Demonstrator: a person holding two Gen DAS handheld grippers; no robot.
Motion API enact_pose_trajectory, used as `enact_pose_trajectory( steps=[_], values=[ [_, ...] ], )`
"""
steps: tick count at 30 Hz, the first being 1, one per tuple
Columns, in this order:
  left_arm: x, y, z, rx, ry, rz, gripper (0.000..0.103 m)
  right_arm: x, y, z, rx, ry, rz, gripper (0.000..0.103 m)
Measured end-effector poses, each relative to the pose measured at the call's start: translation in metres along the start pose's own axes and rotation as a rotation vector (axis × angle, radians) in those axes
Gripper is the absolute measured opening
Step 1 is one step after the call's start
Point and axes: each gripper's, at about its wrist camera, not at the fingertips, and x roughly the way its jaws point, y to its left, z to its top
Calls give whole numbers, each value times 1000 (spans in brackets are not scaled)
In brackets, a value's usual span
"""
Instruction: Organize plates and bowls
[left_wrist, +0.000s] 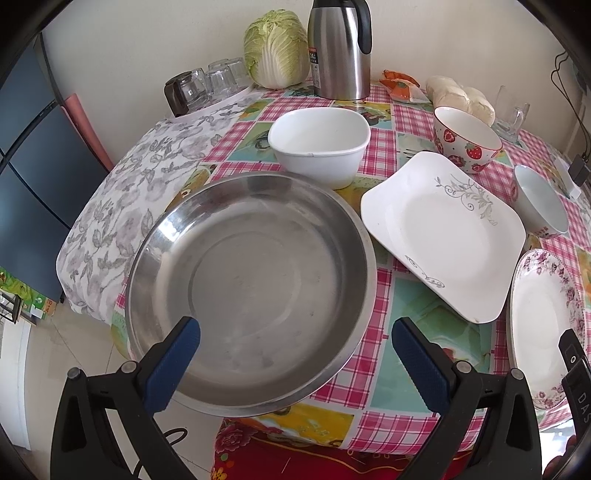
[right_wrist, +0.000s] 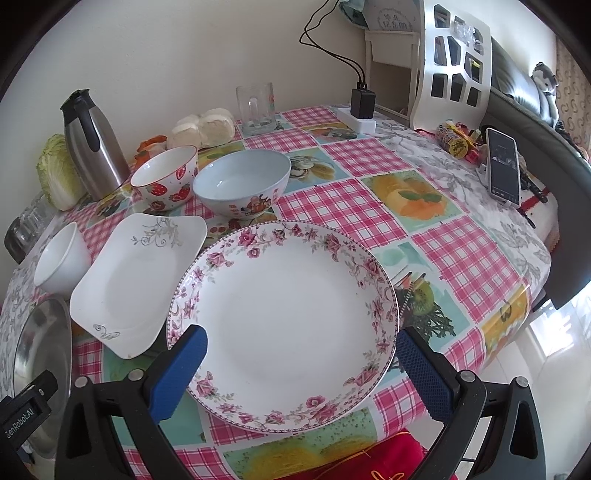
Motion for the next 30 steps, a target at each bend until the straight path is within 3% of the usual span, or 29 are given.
enact_pose_trajectory(
  steps=[30],
  values=[
    [3,1,-1,1,6,0,103,2,-2,-1,1,10,-2,103]
  ],
)
